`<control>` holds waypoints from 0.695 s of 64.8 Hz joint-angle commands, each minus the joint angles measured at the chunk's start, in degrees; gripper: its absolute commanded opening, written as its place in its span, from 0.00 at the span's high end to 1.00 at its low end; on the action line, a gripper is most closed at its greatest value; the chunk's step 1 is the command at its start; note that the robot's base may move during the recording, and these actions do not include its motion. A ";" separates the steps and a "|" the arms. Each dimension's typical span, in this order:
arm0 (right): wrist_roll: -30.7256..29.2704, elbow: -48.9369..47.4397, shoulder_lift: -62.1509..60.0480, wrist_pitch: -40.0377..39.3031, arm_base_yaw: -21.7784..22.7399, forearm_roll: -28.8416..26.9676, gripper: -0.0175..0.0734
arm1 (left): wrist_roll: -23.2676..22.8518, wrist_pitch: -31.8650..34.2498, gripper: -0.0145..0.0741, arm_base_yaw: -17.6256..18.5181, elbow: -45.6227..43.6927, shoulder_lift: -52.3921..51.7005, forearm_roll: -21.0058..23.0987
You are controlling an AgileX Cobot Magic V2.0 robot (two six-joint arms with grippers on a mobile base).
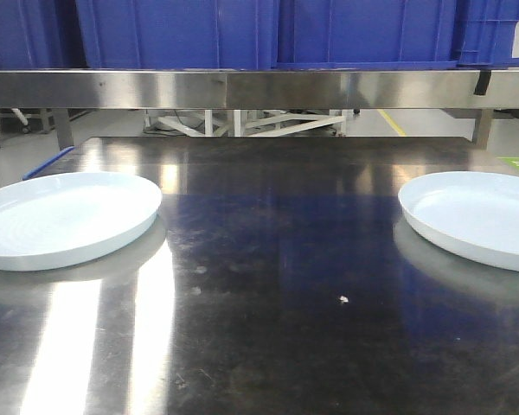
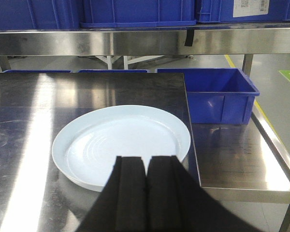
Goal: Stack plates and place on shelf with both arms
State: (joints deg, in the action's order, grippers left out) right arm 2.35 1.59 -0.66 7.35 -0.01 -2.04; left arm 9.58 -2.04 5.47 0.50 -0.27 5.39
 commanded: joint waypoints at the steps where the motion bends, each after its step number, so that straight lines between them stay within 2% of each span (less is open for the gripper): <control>1: -0.36 0.12 -1.02 -5.02 0.29 0.02 0.75 | -0.15 4.57 0.74 0.02 0.14 -1.24 0.16; 9: -0.36 0.12 -1.02 -5.02 0.29 0.02 0.75 | -0.15 4.90 0.74 0.02 0.14 -1.24 0.47; 17: -0.36 0.12 -1.02 -5.02 0.29 0.02 0.75 | -0.35 4.90 0.74 0.02 0.14 -1.24 2.87; 45: -0.36 0.12 -1.02 -5.02 0.29 0.02 0.75 | -0.25 7.95 0.74 0.02 -1.04 -0.88 2.27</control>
State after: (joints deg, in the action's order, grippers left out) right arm 2.35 1.59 -0.66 7.35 -0.01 -2.04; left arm 9.58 0.64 5.47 0.50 -0.27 7.71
